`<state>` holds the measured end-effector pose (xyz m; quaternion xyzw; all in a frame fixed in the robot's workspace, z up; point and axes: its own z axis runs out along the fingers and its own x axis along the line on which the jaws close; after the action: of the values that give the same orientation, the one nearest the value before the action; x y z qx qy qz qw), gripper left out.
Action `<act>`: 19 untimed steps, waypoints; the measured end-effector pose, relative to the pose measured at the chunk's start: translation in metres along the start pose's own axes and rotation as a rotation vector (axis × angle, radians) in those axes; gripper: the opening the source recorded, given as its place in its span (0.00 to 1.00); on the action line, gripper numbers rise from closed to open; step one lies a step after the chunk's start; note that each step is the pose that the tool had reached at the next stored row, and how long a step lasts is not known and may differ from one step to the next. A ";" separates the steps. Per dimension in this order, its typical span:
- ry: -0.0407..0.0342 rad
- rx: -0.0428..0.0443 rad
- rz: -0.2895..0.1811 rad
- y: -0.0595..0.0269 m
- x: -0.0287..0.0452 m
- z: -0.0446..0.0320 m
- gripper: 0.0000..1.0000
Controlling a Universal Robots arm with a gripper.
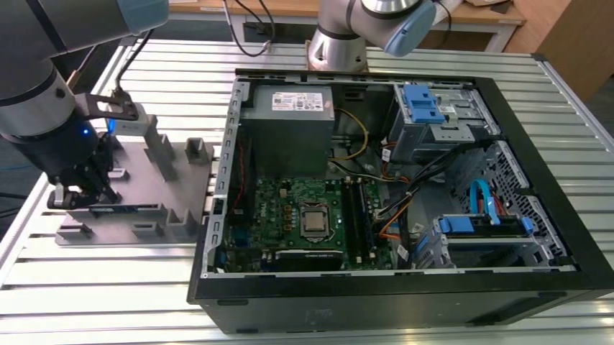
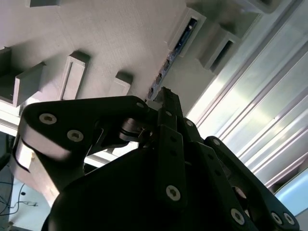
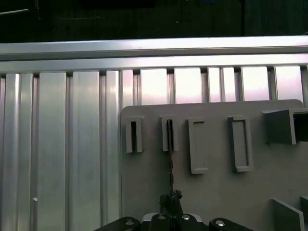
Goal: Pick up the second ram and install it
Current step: 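Pick up the second ram and move it above second insertion slot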
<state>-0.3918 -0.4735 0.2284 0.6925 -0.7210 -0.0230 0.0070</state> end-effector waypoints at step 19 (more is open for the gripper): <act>0.0055 -0.0027 -0.127 0.0000 0.0000 0.0000 0.11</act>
<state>-0.3918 -0.4735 0.2284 0.7369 -0.6755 -0.0225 0.0084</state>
